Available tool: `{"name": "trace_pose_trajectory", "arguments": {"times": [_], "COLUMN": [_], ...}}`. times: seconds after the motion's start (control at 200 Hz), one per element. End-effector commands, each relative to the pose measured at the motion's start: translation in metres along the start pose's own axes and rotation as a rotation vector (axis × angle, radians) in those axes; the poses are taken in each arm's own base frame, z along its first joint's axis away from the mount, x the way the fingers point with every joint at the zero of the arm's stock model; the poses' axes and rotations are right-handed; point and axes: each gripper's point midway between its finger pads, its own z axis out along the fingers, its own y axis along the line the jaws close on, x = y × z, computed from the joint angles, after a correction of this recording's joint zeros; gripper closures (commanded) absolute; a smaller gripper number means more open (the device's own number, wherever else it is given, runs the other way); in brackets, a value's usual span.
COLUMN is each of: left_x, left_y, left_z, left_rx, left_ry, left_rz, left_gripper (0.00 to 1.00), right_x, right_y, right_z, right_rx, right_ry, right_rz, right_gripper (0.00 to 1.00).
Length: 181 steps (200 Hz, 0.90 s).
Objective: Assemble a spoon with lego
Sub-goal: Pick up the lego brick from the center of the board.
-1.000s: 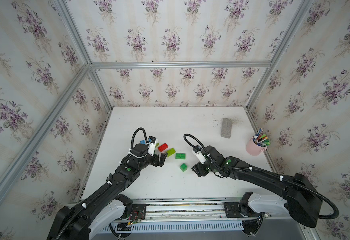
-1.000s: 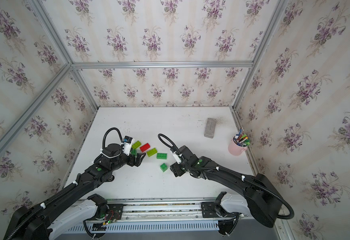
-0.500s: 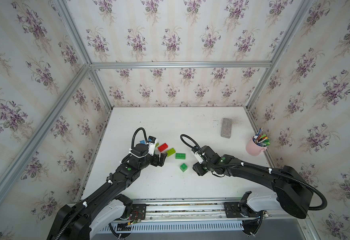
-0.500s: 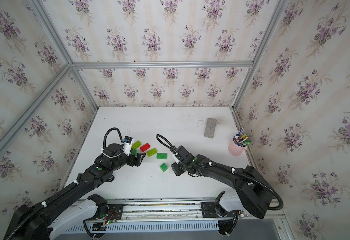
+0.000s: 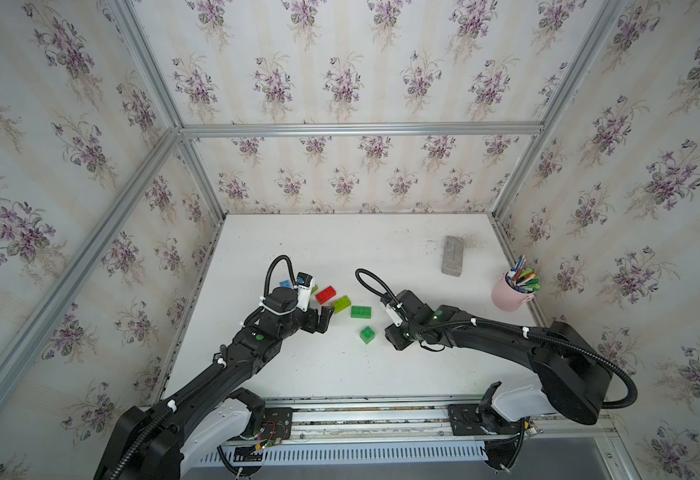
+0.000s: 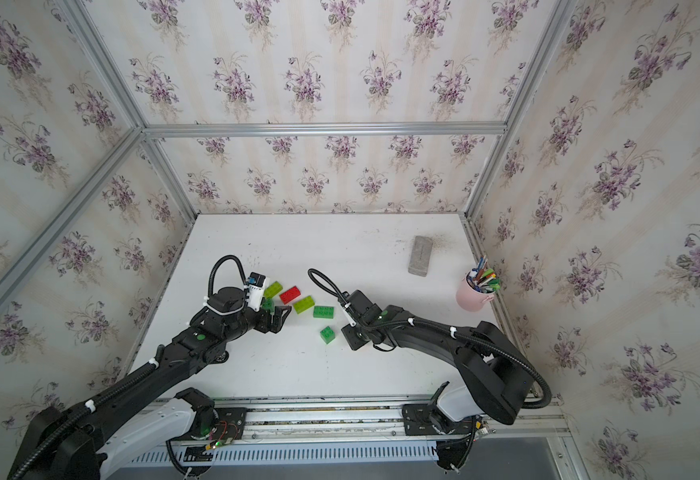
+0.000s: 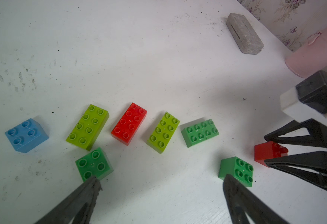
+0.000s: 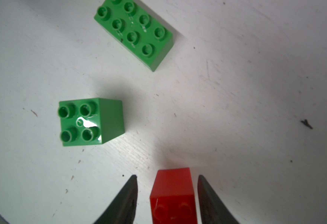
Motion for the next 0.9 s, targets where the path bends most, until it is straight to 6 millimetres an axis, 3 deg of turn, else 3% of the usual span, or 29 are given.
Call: {"name": "trace_pose_trajectory", "arguments": {"times": [0.0,0.24,0.555,0.699,0.794,0.899], "left_x": [-0.004,-0.004,-0.001,-0.001,0.000,0.002], "left_y": [0.000,0.001,0.001,0.002,0.002,0.003], "left_z": [0.000,0.000,0.000,0.001,0.001,0.003], "left_rx": [-0.002,-0.005,-0.007,-0.011,-0.013,-0.017], "left_ry": [-0.012,-0.011,-0.005,-0.006,-0.002,0.004], "left_rz": [-0.024,-0.027,-0.034,-0.034,-0.037,-0.042], "left_gripper": [0.01,0.01,0.01,0.01,0.01,0.01], "right_x": [0.007,-0.001,0.009,0.009,0.000,-0.029], "right_y": [-0.004,-0.005,-0.004,-0.005,-0.008,-0.007], "right_z": [0.001,-0.012,-0.001,0.000,-0.005,-0.018], "right_rx": [0.023,0.026,0.027,0.039,0.065,0.076], "right_ry": [0.035,-0.016,0.046,0.059,0.039,-0.043], "right_rz": [0.035,0.053,0.053,0.049,0.058,0.110], "right_gripper": [0.49,0.56,0.57,0.65,0.68,0.69]}}
